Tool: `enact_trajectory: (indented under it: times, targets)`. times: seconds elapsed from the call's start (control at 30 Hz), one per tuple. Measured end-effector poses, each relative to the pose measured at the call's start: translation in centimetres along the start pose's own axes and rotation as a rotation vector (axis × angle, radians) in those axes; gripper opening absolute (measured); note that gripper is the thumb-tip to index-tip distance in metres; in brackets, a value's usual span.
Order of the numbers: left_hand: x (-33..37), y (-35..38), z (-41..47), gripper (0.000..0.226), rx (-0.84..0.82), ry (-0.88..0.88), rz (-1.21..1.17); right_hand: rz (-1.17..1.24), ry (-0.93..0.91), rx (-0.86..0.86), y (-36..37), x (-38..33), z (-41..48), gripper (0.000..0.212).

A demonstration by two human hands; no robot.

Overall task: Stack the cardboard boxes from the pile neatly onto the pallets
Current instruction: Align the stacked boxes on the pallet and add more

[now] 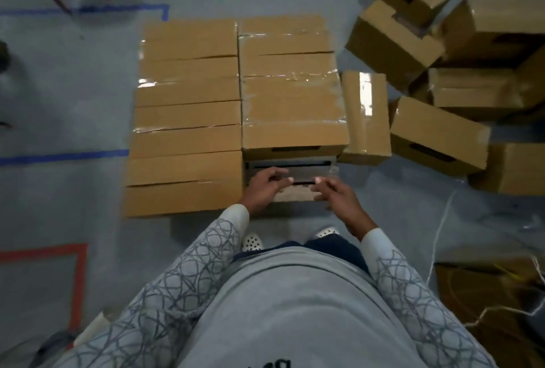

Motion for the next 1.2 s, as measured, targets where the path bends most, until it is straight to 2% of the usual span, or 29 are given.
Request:
enact_trajectory:
  times: [0.1,0.3,0.4,0.53,0.67,0.8,0.97,1.2]
  targets:
    - [1.9,4.8,1.4,0.034,-0.07,0.011,0.054,0.119,0.043,0.07,-4.1,2.1,-1.5,0.023]
    - [6.7,17.0,5.2,0.031,-0.207,-0.005,0.039,0.204,0.043,0.159,-15.0,5.3,-2.3,0.028]
    - [9.1,23.9,7.1,0.03,-0.209,-0.023,-0.021,0.232,0.065,0.202,-22.6,7.7,-2.6,0.026]
    - [11.7,32.9,9.2,0.031,-0.243,-0.049,-0.038,0.3,0.121,0.342,-32.3,11.0,-3.2,0.019]
    - [13.5,39.7,10.2,0.03,-0.263,-0.058,-0.002,0.406,0.156,0.429,-38.8,12.1,-3.5,0.021]
    - [15.5,44.2,12.6,0.029,-0.319,-0.058,0.089,0.511,0.141,0.443,-42.7,11.7,-1.6,0.021]
    - [17.7,47.9,18.2,0.026,-0.264,-0.129,0.048,0.57,0.19,0.393,-47.4,10.7,1.4,0.019]
    - [21.1,52.8,29.2,0.012,-0.204,-0.122,0.076,0.388,0.206,0.402,-58.9,7.8,10.0,0.018]
Point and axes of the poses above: each hand's wrist, its own z-axis towards the middle knuckle, its own y-axis out of the palm, x = y × z, the point moved 4 cm from there along z, towards the middle knuckle, and after that the axes turned 6 degrees about y, right-handed, at the moved point
